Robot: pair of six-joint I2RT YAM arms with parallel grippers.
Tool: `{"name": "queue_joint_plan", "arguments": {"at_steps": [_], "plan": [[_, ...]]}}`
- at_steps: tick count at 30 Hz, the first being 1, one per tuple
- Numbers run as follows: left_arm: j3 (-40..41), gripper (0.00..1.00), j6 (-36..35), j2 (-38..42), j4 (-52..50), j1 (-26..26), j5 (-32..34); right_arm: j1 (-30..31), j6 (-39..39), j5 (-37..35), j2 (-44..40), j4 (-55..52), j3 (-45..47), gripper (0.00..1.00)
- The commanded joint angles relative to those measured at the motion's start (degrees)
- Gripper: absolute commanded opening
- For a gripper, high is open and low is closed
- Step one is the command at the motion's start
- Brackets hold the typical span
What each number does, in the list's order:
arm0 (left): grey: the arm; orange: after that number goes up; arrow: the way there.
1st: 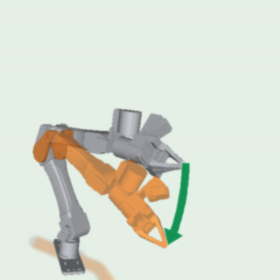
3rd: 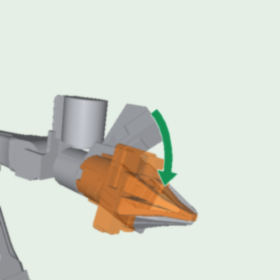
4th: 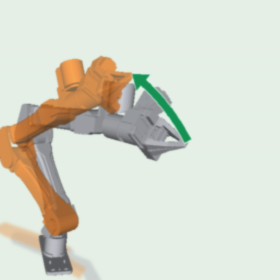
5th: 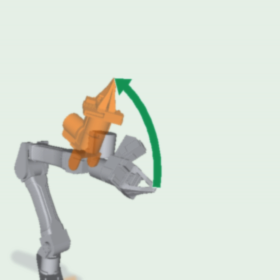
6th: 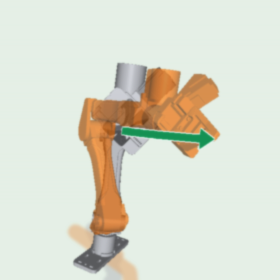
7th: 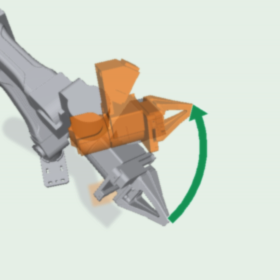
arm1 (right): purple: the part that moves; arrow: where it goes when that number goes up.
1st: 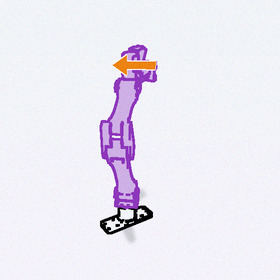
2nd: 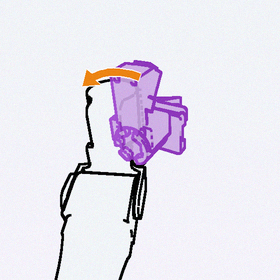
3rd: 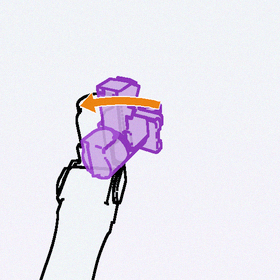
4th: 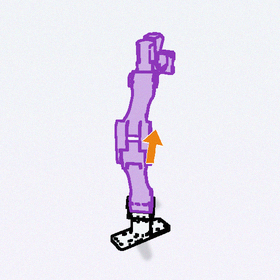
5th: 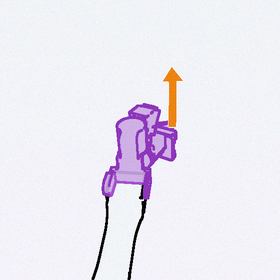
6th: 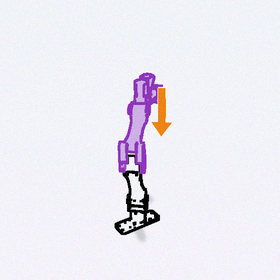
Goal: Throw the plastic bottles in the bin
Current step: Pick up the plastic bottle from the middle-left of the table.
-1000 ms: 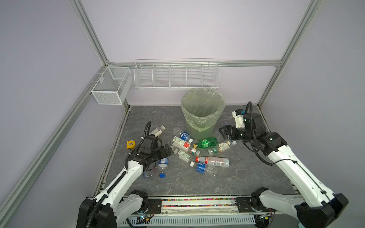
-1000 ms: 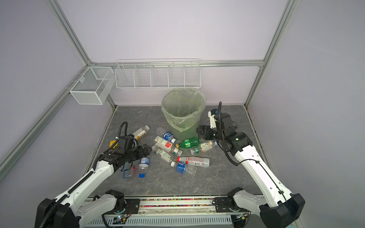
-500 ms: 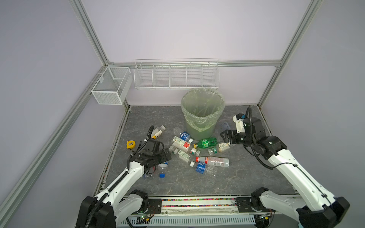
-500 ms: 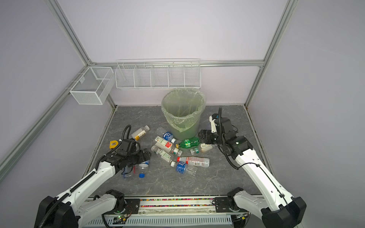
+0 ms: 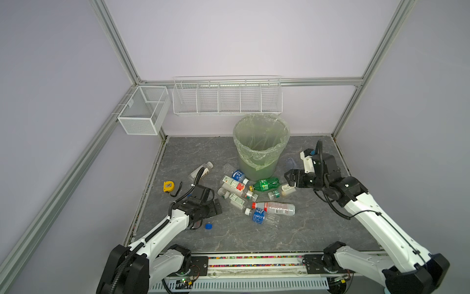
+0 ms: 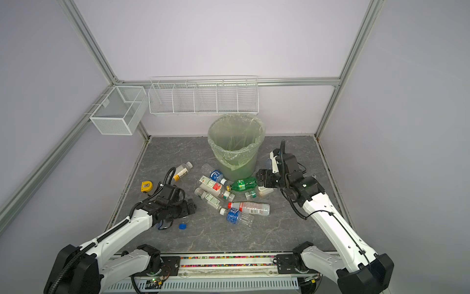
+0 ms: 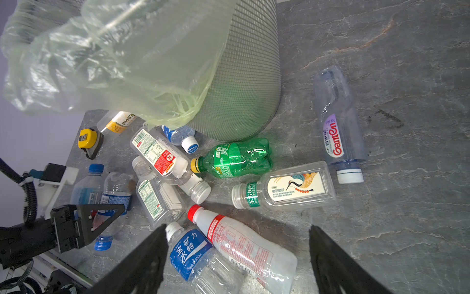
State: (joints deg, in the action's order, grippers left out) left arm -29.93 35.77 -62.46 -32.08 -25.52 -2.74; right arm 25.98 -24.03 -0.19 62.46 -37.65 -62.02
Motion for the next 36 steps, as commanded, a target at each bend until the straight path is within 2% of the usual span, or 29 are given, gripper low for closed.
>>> {"name": "queue_joint_plan", "arguments": {"at_steps": [1,7,15,20,30,36], "plan": [[0.8,1.0,1.3,0.1,-0.7,-0.3,1.4,0.2,-1.2,-0.3,-1.0,0.6,1.2,0.88],[2.2,0.95,1.9,0.3,1.8,-0.2,0.8,0.2,-1.5,0.0,-1.0,0.9,1.5,0.88],[1.8,0.78,1.3,-2.5,3.9,-0.2,0.0,0.2,-1.7,0.0,-1.1,1.0,1.9,0.88],[1.6,0.7,1.4,-2.4,4.8,-0.3,-0.3,0.2,-1.8,-0.3,-0.6,1.2,2.0,0.88],[0.5,0.47,1.0,-2.1,5.3,-0.3,-1.5,0.2,-1.8,-0.9,-1.4,1.1,3.0,0.88],[-0.1,0.43,1.0,-0.2,5.3,-0.3,-2.2,0.2,-1.6,-1.2,-1.8,0.8,3.3,0.88]]}}
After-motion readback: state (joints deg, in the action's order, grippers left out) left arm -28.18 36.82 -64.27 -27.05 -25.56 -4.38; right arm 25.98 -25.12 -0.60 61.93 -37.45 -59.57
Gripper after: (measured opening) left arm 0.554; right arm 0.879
